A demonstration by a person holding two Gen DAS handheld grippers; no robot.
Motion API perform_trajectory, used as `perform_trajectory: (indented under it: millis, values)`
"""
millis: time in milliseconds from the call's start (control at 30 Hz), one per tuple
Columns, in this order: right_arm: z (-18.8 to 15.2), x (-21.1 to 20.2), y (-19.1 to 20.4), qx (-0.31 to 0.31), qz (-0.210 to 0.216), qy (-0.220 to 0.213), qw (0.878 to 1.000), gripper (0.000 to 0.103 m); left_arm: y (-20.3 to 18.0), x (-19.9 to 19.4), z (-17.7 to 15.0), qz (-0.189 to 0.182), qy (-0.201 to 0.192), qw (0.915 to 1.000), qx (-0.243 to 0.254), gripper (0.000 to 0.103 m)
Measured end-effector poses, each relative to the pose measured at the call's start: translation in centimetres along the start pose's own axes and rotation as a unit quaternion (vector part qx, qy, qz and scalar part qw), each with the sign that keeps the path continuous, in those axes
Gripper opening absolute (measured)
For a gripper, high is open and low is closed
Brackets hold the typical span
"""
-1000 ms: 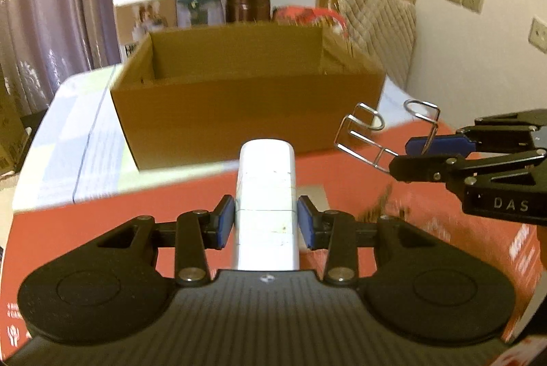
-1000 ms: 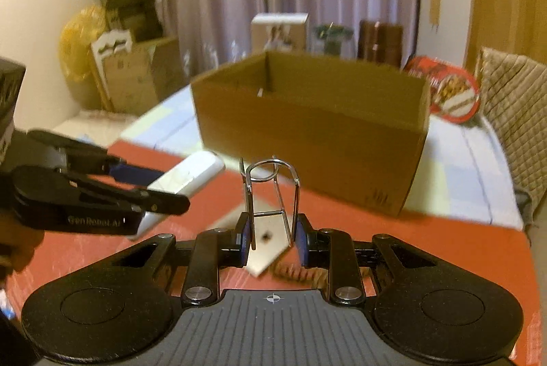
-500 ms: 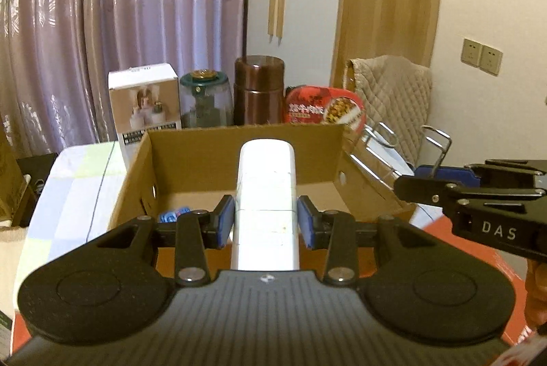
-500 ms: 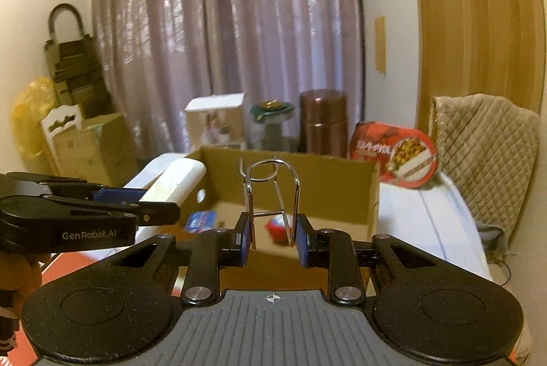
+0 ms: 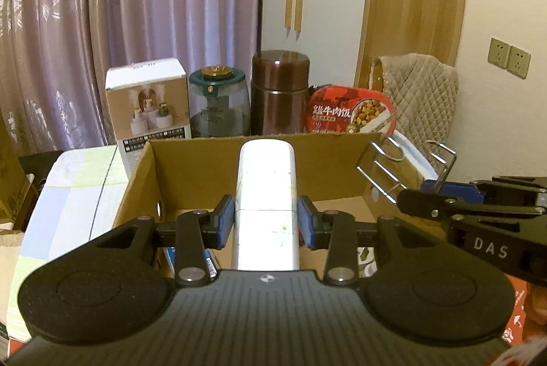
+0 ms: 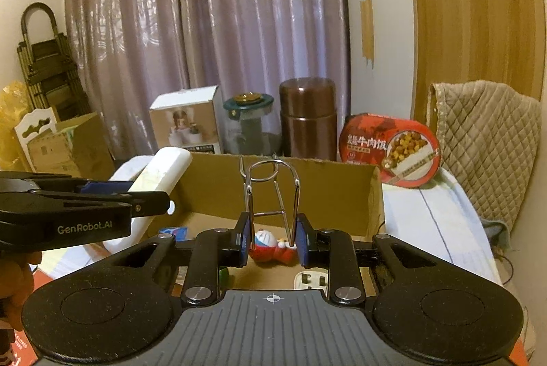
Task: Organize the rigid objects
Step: 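Carry the white stick and wire stand over the cardboard box with both tools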
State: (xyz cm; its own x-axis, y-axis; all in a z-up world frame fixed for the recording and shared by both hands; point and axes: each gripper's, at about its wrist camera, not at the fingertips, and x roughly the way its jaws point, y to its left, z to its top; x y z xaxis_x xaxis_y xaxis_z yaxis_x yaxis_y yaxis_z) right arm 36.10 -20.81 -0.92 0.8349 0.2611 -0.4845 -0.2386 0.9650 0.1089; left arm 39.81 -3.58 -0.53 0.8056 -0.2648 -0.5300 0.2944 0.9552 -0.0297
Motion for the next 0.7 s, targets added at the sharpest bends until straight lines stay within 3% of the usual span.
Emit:
perform_trajectory:
  millis: [700]
  values:
    - [-1.2, 2.2, -0.7, 0.019, -0.009, 0.026, 0.999, 0.023, 1.4, 2.9, -0.9, -0.009, 0.028, 0.9989, -0.036, 0.035]
